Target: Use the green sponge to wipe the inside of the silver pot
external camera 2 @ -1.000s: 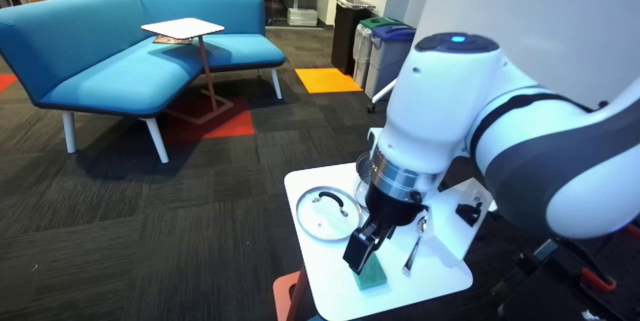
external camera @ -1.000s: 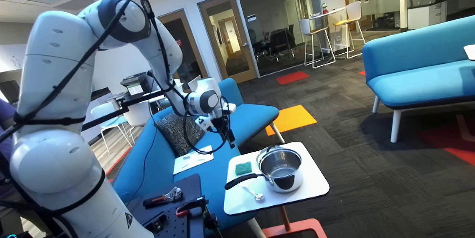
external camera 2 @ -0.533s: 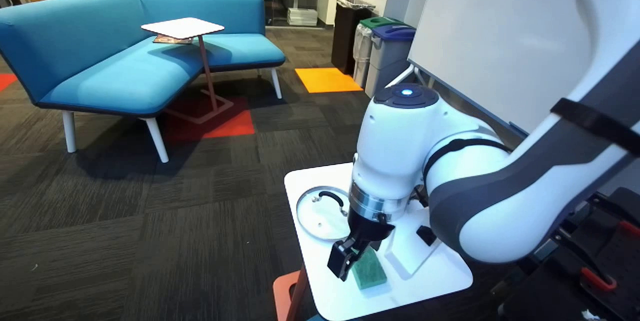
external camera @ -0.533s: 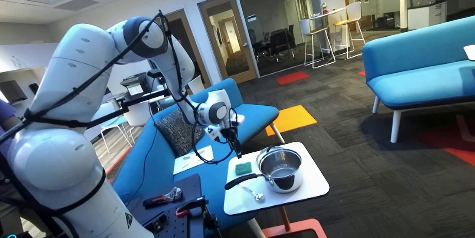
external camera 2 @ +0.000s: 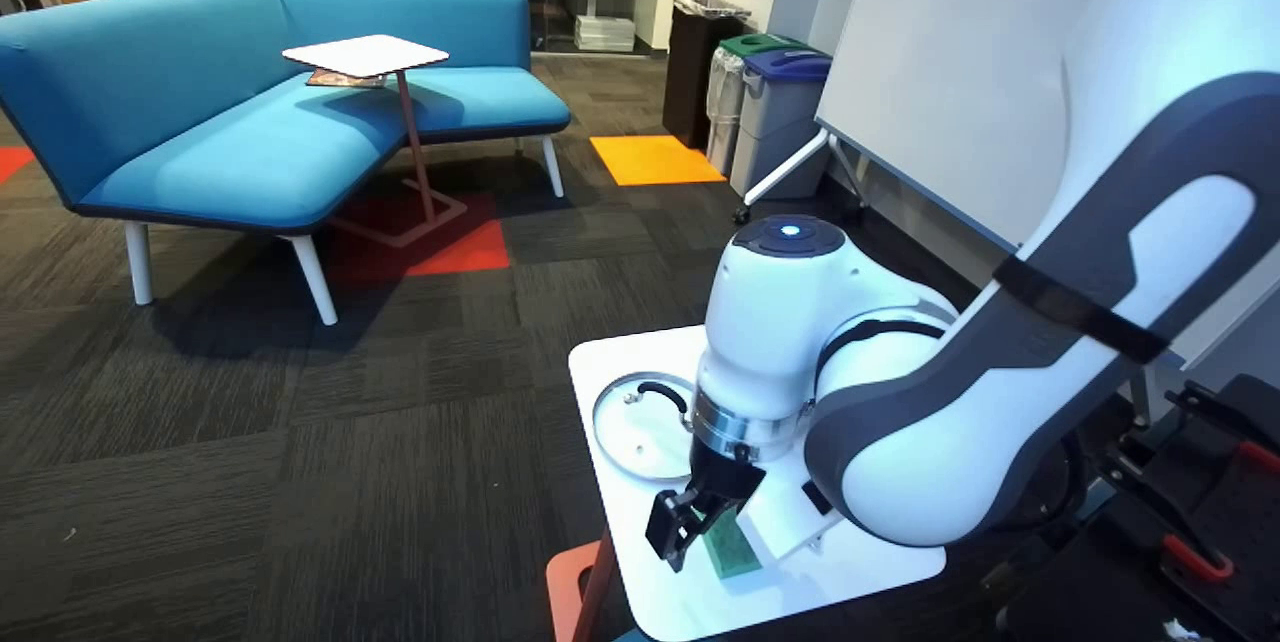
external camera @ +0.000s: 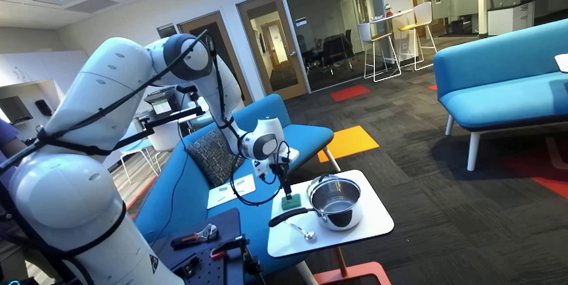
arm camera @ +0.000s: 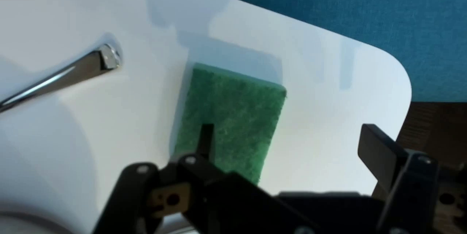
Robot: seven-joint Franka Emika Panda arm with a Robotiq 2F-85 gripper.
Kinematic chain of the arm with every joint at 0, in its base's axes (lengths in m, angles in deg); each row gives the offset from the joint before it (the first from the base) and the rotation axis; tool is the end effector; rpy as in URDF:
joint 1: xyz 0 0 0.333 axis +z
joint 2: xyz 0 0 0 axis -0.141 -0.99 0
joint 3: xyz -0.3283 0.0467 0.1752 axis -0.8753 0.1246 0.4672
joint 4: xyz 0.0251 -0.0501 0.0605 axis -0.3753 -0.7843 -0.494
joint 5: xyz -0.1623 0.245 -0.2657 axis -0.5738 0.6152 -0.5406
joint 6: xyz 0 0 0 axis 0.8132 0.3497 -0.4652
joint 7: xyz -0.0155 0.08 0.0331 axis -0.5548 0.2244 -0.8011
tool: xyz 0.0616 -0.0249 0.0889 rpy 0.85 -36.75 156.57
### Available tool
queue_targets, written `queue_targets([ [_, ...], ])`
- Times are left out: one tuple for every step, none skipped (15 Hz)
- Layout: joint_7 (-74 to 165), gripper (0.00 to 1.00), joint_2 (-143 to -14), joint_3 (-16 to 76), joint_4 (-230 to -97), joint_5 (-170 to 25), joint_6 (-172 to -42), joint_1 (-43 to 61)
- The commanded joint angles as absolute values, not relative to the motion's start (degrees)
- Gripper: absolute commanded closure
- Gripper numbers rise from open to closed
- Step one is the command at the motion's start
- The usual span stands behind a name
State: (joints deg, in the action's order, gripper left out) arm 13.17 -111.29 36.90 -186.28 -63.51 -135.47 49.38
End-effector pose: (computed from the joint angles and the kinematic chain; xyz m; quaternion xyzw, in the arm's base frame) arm 0.4374 0.4183 0.0514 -0.9993 -0.0064 0.0346 0.0158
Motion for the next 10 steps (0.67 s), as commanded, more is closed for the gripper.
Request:
queue_targets([
  [12.6, 0.00, -112.4, 37.4, -186.4, -60.2, -138.1, 48.2],
  [12.6, 0.00, -112.5, 37.4, -186.6, -59.5, -138.7, 48.0],
  [12.5, 0.01, -112.6, 37.4, -186.8, -58.9, -139.2, 47.9],
  [12.6, 0.26, -112.7, 37.3, -186.9, -58.3, -139.7, 47.7],
  [12.6, 0.26, -112.8, 37.3, -186.9, -57.9, -140.1, 47.6],
  [12.7, 0.31, -112.9, 37.2, -186.7, -57.6, -140.3, 47.6],
  [12.7, 0.40, -112.8, 37.2, -186.7, -57.4, -140.3, 47.5],
  [12.8, 0.47, -112.9, 37.2, -186.6, -57.3, -140.3, 47.4],
  [12.8, 0.56, -112.9, 37.2, -186.6, -57.3, -140.3, 47.3],
  [12.8, 0.63, -112.9, 37.1, -186.6, -57.3, -140.3, 47.2],
])
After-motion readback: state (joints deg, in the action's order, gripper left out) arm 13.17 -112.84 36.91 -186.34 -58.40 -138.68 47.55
